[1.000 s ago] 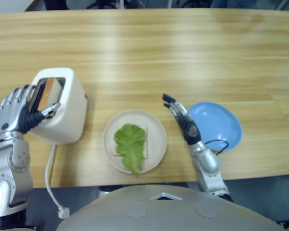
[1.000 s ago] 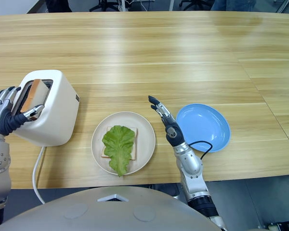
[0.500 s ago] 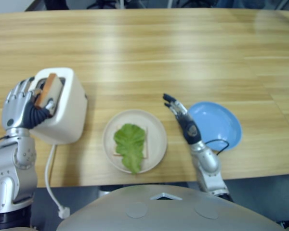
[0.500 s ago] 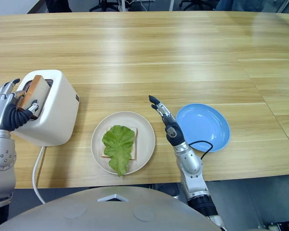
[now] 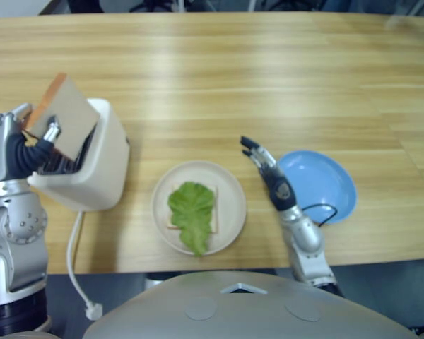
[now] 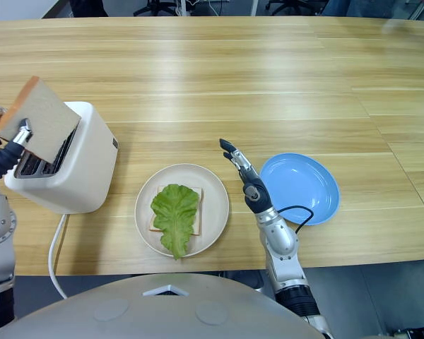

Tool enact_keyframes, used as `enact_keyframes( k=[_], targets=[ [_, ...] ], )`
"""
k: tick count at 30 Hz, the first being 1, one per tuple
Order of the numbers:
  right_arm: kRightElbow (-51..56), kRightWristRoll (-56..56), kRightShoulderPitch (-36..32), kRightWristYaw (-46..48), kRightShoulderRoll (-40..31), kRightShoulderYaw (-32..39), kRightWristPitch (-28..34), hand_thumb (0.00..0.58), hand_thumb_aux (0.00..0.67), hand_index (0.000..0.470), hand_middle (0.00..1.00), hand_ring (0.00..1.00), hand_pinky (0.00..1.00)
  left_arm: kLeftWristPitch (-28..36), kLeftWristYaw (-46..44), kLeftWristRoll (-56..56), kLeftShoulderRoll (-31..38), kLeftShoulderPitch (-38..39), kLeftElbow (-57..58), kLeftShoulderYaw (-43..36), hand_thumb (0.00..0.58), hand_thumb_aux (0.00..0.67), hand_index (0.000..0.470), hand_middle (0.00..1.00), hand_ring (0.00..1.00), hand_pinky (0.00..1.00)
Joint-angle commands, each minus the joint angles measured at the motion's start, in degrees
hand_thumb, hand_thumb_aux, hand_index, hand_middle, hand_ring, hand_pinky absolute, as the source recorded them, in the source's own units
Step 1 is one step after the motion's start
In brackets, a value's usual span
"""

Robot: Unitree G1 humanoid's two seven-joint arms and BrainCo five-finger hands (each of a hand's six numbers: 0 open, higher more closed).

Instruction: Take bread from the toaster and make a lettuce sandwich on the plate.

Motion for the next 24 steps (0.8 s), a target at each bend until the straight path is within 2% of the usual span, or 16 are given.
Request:
enact_keyframes(
  k=[1,7,11,16,24],
  targets=[
    [-0.4,-0.8,-0.2,0.1,0.0,0.0,0.4,0.0,0.0,0.0,0.0,0.0,0.0,-2.7,1.6,-2.6,-0.4,-0.4,0.9,2.3,0.58,0.67,0.46,1.0,1.0,1.0],
    [-0.7,-2.2,-1.0,0.5,-0.8,-0.1,-0.9,0.0,0.0,0.0,0.0,0.0,0.0,-5.4,0.6,-4.2,2.0,-1.0,0.2,4.8,0.58,0.67,0.46,1.0,1.0,1.0],
    [-1.0,-3.9,-3.2,0.4,-2.5,-1.4,-3.8,0.0,0.0,0.0,0.0,0.0,0.0,-7.7,-3.4,-9.2,4.5,-3.1,-2.1,4.8,0.58,0.67,0.46,1.0,1.0,1.0],
    [-1.6,-8.6,-6.1,-1.0,-4.8,-3.5,-11.0,0.0,0.0,0.0,0.0,0.0,0.0,-8.4,-13.3,-21.9,6.5,-8.5,-5.0,-2.2,0.58,0.67,0.46,1.0,1.0,1.0],
    [-5.8,-19.7,-9.4,-6.6,-4.7,-11.6,-20.8,0.0,0.0,0.0,0.0,0.0,0.0,0.8,-28.2,-37.8,6.7,-16.3,-7.7,-16.0,0.58,0.67,0.46,1.0,1.0,1.0]
  ],
)
